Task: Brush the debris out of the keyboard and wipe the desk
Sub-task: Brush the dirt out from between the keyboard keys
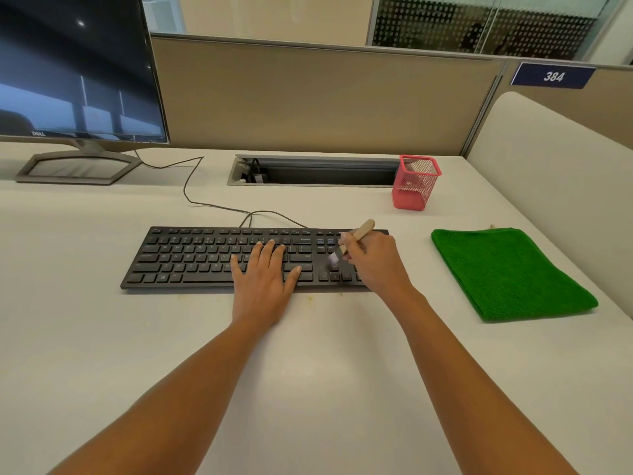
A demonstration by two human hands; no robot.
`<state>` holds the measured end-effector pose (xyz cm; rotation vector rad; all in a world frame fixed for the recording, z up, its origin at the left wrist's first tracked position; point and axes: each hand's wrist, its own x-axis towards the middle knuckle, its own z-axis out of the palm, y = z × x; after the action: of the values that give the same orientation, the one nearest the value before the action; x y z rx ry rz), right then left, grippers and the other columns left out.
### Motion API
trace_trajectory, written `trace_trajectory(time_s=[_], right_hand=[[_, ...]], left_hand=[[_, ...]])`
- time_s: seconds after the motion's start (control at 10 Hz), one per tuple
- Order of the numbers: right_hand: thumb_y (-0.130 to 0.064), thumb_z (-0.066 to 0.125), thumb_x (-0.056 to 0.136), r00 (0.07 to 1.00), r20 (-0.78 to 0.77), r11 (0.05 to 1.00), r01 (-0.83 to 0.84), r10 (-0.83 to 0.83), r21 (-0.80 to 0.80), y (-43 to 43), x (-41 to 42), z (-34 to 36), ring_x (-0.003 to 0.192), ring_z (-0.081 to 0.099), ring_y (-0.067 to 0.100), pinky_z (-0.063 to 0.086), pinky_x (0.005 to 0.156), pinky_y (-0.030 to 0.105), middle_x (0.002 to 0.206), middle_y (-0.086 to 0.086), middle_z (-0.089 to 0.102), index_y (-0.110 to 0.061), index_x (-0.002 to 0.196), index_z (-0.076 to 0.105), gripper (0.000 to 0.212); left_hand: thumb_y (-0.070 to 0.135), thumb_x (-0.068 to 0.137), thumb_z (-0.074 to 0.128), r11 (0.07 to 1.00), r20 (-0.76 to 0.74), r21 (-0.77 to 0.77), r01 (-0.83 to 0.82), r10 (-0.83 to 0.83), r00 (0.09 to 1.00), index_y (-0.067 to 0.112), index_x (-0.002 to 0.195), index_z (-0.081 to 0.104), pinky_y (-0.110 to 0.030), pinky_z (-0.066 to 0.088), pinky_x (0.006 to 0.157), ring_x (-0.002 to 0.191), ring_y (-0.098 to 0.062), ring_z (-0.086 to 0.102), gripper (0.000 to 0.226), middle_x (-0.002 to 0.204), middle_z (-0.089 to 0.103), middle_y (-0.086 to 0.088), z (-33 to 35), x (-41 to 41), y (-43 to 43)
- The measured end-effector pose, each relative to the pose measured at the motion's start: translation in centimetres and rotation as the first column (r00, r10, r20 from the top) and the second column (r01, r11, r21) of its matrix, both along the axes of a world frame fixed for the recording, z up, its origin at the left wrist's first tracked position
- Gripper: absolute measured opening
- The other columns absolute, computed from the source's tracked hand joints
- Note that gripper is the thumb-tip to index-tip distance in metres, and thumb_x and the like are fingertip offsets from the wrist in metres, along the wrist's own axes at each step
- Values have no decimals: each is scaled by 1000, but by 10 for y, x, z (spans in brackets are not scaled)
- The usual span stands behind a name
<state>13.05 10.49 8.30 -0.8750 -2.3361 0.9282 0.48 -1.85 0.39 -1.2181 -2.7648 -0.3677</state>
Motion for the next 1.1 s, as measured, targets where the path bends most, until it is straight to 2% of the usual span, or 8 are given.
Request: trace_trajectory(time_s=[0.2, 0.3, 0.4, 0.5, 0.7, 0.9, 1.0, 1.1], right_hand=[[-23, 43, 98, 999, 21, 997, 45, -44, -62, 1, 0, -5, 73, 69, 26, 58, 74, 40, 84, 19, 69, 5, 91, 66, 38], [-27, 42, 98, 988, -43, 988, 149, -147, 47, 6, 2, -6, 71, 64, 24, 54, 67, 31, 82, 16, 69, 4, 93, 68, 41], [-28, 43, 98, 997, 5, 996, 83, -83, 28, 3, 4, -11, 71, 64, 23, 52, 65, 29, 83, 15, 69, 4, 93, 68, 40], [-24, 44, 98, 1000, 6, 990, 18, -18, -138, 3, 4, -11, 67, 67, 21, 58, 74, 38, 82, 14, 68, 3, 91, 67, 36], [-27, 45, 98, 985, -90, 988, 142, -147, -69, 9, 6, -11, 81, 68, 29, 55, 79, 45, 87, 17, 70, 1, 95, 69, 37], [-25, 44, 98, 999, -41, 984, 1, -9, -181, 4, 5, -11, 67, 65, 14, 58, 70, 26, 91, 16, 70, -2, 95, 67, 33], [-29, 44, 98, 999, -25, 993, 32, -35, -117, 12, 8, -5, 75, 66, 21, 57, 78, 37, 88, 12, 68, -3, 96, 66, 34], [-30, 42, 98, 997, 67, 999, 27, -26, -17, 16, 8, 0, 80, 63, 22, 53, 79, 35, 88, 9, 63, -5, 101, 65, 34]], left_hand=[[52, 98, 19, 1000, 9, -14, -6, 6, 1000, 21, 149, 22, -51, -1, 115, 146, -17, 7, 60, 158, 17, 2, 2, 1, 0], [52, 98, 19, 1000, 9, -11, -5, 5, 1000, 21, 149, 22, -51, 0, 115, 146, -17, 8, 60, 158, 17, 2, 2, 1, 0], [52, 98, 19, 1000, 9, -11, -5, 5, 1000, 21, 149, 22, -51, 0, 115, 146, -17, 8, 60, 158, 17, 2, 2, 1, 0], [52, 98, 19, 1000, 6, -9, -5, 5, 1000, 21, 149, 22, -51, 0, 115, 146, -17, 8, 60, 157, 18, 2, 2, 1, 0], [52, 98, 19, 1000, 5, -8, -7, 7, 1000, 21, 149, 23, -52, 1, 115, 146, -17, 8, 60, 157, 18, 2, 2, 1, 0], [52, 98, 20, 1000, 12, 0, -5, 5, 1000, 21, 149, 23, -52, 1, 115, 146, -17, 8, 60, 157, 18, 2, 2, 1, 0], [52, 98, 20, 1000, 16, -6, -5, 5, 1000, 21, 149, 22, -51, 0, 115, 146, -17, 8, 59, 157, 18, 2, 3, 1, 0], [52, 98, 20, 1000, 10, -11, -5, 5, 1000, 20, 149, 22, -52, 0, 115, 146, -17, 8, 60, 157, 18, 2, 3, 1, 0]])
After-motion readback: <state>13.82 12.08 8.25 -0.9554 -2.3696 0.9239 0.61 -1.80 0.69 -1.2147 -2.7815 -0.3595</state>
